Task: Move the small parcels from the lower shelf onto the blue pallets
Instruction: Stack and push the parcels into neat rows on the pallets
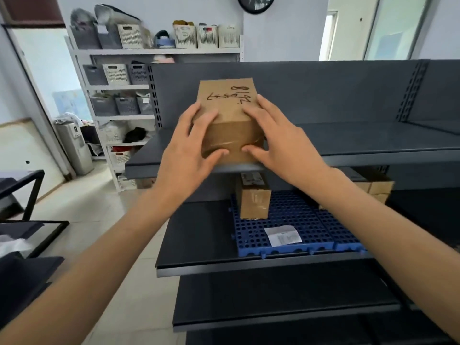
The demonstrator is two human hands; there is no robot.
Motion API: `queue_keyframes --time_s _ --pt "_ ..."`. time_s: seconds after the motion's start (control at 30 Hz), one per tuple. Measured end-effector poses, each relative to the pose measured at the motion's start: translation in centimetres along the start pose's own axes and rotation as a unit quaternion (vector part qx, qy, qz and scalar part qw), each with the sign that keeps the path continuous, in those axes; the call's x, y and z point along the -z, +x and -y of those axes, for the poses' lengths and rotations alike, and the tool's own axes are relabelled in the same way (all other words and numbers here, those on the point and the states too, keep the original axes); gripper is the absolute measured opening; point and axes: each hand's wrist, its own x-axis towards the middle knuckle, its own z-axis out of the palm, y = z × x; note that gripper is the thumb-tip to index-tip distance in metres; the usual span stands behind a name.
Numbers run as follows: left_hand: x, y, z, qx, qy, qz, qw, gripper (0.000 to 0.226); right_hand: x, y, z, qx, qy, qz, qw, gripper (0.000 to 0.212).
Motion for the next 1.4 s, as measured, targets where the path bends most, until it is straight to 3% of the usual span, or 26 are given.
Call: queue_keyframes --time_s 0.2,0.33,0.53,0.7,1.0,1.13,1.3,1.4 --pt "2.9 -6.1 -5.4 -0.084 0.047 -0.052 0.994 0.063 2.8 -8.7 3.0 0.002 0.017 -0.060 0.998 0.070" --pt "2.6 -11.9 -8.5 -0.155 0.056 -0.072 0.984 0.056 2.9 -15.6 3.2 0.031 0.006 -0.052 0.998 0.066" --pt "-1.5 -18.0 -11.6 -0.195 0.000 -0.015 0.981 0.066 0.1 -24.3 1.4 -0.068 0.089 -0.027 0.993 0.068" --pt "-5.7 -20.1 -12.3 -0.238 -0.040 0.081 0.967 0.067 -2.8 -28.9 -0.8 -0.156 0.094 0.025 0.983 0.097" --pt "-16.1 -15.3 -11.5 -0.200 -0.016 0.236 0.951 0.082 -8.4 -26.9 -9.6 -0.222 -0.006 0.066 0.973 0.086" --pt "-21.5 -11.4 -11.4 -0.207 0.012 0.265 0.942 0.105 -11.9 -24.6 -14.0 -0.281 0.058 0.056 0.956 0.083" --pt "-27.0 -7.1 -9.7 -0.220 0.039 0.321 0.920 0.097 -15.7 -21.6 -19.2 -0.324 0.149 0.054 0.933 0.103" --pt "-29.3 -5.9 -8.0 -0.198 0.064 0.343 0.916 0.094 -17.8 -19.8 -21.2 -0.288 0.150 0.074 0.943 0.107"
